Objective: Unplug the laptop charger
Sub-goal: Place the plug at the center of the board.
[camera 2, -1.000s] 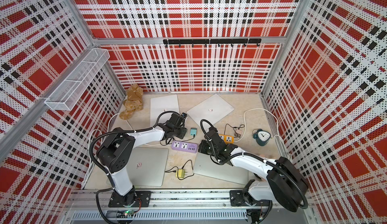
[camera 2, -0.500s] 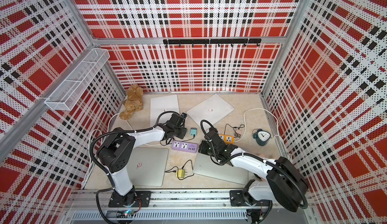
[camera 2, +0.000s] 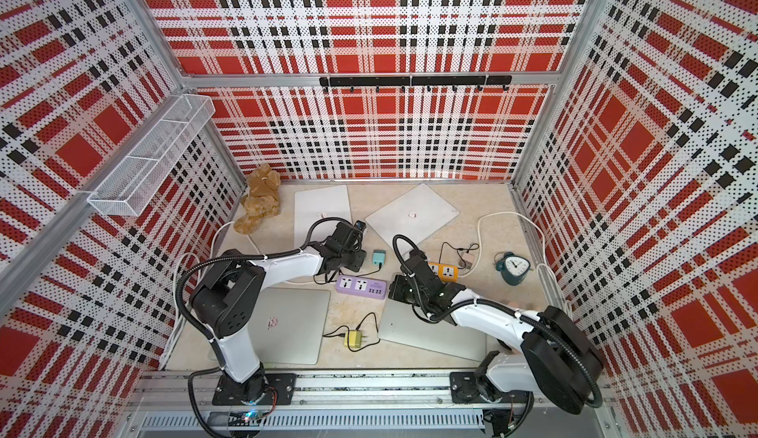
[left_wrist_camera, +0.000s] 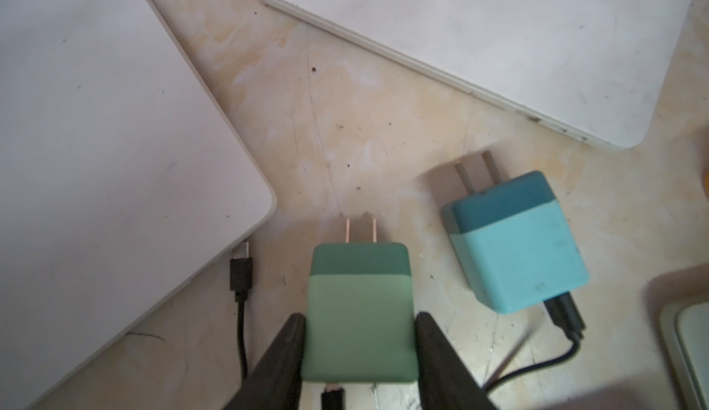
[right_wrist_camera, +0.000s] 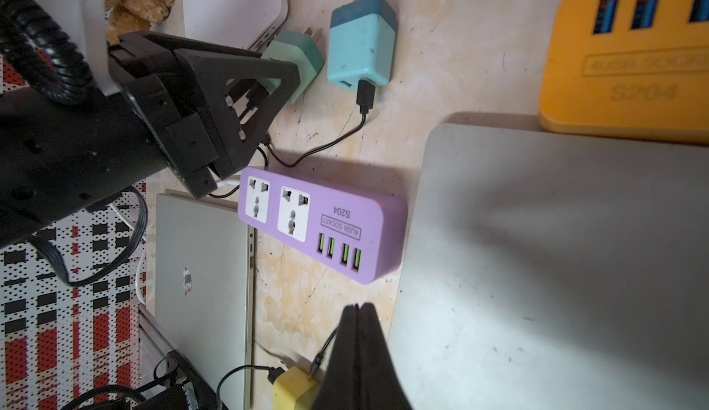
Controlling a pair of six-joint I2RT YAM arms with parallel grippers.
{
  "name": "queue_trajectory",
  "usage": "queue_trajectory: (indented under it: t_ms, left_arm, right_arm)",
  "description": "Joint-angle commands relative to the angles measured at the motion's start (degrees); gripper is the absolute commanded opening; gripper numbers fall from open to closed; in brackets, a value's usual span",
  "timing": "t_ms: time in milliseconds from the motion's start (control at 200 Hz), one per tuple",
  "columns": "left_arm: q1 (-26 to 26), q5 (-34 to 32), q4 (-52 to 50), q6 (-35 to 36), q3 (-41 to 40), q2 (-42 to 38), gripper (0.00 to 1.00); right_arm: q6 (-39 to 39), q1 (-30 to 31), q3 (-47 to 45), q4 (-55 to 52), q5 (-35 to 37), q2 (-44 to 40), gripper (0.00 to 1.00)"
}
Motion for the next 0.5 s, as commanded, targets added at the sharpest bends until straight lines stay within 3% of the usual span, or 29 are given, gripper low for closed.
queue_trajectory:
  t_ms: [0,491]
  left_arm:
    - [-0.3,-0.8,-3.0,-0.1,-1.3,-0.3,0.49]
    - [-0.4,-0.9,-3.3,-0.6,-0.6,-2.0,0.61]
  right_arm:
    - [0.6,-0.3,-0.5,1.3,-0.1,0.7,0.00]
    - [0.5,-0.3,-0.2,1.0,0.0,0.7,0.00]
